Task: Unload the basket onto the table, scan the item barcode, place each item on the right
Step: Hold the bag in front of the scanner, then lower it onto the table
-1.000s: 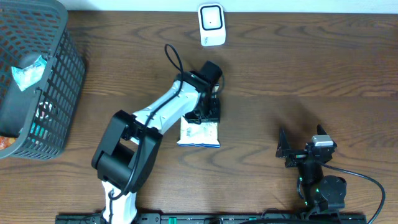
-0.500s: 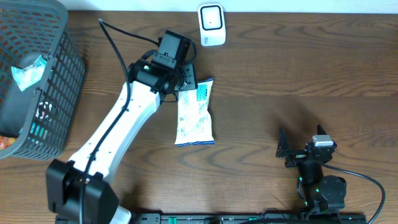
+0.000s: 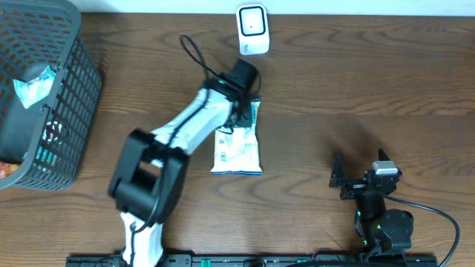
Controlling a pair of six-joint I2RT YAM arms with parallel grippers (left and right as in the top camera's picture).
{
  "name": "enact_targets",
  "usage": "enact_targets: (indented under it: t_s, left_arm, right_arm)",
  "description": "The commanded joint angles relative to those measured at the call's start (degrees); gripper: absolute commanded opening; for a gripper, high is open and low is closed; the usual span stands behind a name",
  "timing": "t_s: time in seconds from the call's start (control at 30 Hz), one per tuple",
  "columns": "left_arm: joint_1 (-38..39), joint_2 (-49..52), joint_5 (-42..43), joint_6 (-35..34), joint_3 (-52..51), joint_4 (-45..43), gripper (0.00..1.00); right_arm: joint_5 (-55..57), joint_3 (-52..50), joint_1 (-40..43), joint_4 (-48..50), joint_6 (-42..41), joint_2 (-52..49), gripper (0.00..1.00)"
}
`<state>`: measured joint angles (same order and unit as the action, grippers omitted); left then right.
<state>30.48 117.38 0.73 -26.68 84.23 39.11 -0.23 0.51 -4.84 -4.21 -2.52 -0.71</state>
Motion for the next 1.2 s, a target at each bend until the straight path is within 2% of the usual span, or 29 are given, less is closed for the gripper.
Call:
enact_targets:
  t_s: [0.0, 0.17, 0.43, 0.57, 0.73, 0.9, 1.07, 1.17]
  left_arm:
    - [0.96, 3.43, -0.44, 4.2, -0.7, -0.92, 0.58]
    - [0.66, 2.19, -0.35, 5.25, -0.33, 0.39, 0.58]
    - [0.46, -9.68, -0.37, 6.08, -0.24, 3.58, 0.69]
    - [0.48, -14.91, 0.09, 5.6, -0.24, 7.91, 0.7]
    - [0.81, -15.56, 8.7, 4.76, -1.27, 14.91, 0.7]
    - [2.84, -13.99, 9.97, 4.46, -7.06, 12.57, 0.7]
    - [3.58, -12.52, 6.93, 0.44, -14.23, 3.04, 0.69]
    - [3.58, -11.69, 4.52, 0.46, -16.63, -1.03, 0.7]
  right_arm:
    - [-0.11, -0.22, -0.46, -0.09, 0.44, 0.33, 0.99]
    - [-0.11, -0.22, -0.46, -0.09, 0.44, 0.33, 0.99]
    - [-0.11, -0.22, -0.46, -0.09, 0.44, 0.33, 0.99]
    - [-0.11, -0.22, -0.46, -0.09, 0.44, 0.33, 0.99]
    - [-0.11, -0.22, -0.46, -0.09, 0.44, 0.33, 0.99]
    - [-0.11, -0.22, -0.46, -0.09, 0.44, 0.33, 0.99]
    - [-0.11, -0.22, -0.46, -0.07, 0.44, 0.33, 0.99]
    - [-0.11, -0.22, -0.46, -0.09, 0.44, 0.33, 0.99]
